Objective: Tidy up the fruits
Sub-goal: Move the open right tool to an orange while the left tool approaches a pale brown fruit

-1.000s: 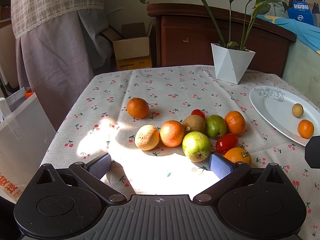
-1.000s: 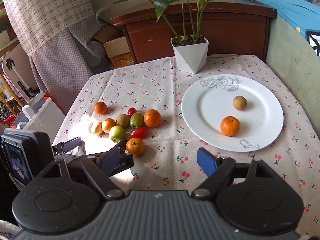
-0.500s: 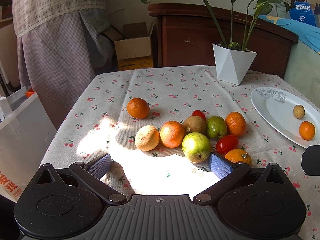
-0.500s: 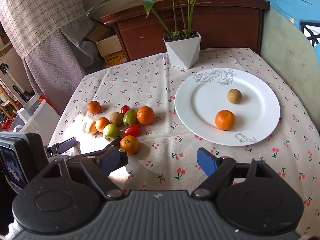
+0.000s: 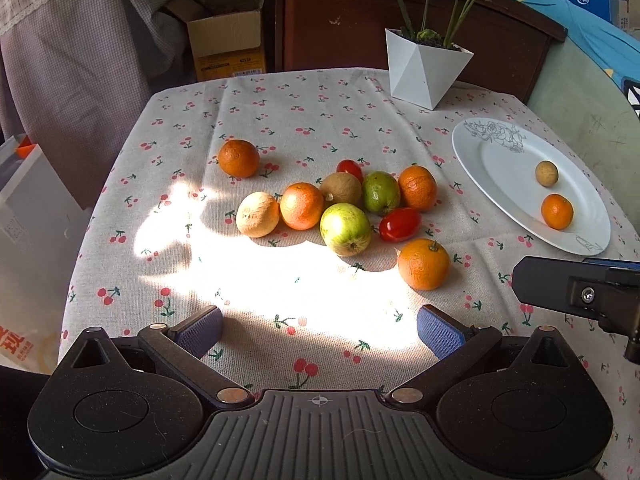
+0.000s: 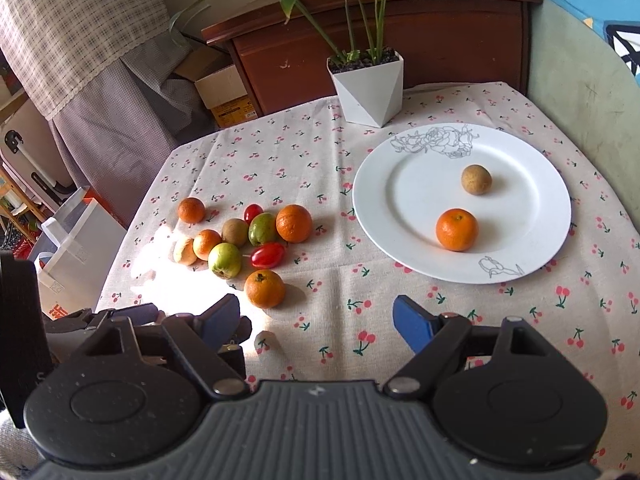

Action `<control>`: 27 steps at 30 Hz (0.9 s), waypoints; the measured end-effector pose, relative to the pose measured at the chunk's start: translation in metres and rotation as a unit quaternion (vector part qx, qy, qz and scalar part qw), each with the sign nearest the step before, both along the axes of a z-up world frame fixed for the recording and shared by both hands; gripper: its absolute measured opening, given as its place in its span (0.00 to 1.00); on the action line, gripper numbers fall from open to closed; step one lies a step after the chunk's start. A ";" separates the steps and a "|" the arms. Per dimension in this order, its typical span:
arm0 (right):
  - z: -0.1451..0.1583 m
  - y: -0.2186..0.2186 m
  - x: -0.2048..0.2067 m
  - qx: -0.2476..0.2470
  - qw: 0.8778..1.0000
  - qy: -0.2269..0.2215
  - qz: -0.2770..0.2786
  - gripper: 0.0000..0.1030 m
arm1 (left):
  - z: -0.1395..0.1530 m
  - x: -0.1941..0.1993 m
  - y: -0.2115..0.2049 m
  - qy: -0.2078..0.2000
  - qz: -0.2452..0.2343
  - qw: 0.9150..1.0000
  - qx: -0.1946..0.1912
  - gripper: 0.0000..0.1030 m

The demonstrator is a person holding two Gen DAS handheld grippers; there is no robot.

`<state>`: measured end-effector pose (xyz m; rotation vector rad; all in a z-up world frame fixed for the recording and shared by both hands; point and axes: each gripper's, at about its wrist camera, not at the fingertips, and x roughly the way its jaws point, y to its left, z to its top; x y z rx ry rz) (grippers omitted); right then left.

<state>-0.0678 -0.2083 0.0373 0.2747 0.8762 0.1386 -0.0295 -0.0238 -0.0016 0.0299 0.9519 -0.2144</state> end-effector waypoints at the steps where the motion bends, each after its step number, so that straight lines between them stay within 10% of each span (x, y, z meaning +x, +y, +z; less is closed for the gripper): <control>1: -0.001 0.000 0.000 0.004 1.000 0.000 0.001 0.80 | 0.002 0.000 0.005 0.007 -0.002 1.000 -0.007 1.00; 27: -0.027 0.037 0.033 -0.006 0.997 0.001 0.081 0.50 | 0.021 0.049 0.036 -0.066 -0.115 0.990 0.039 0.87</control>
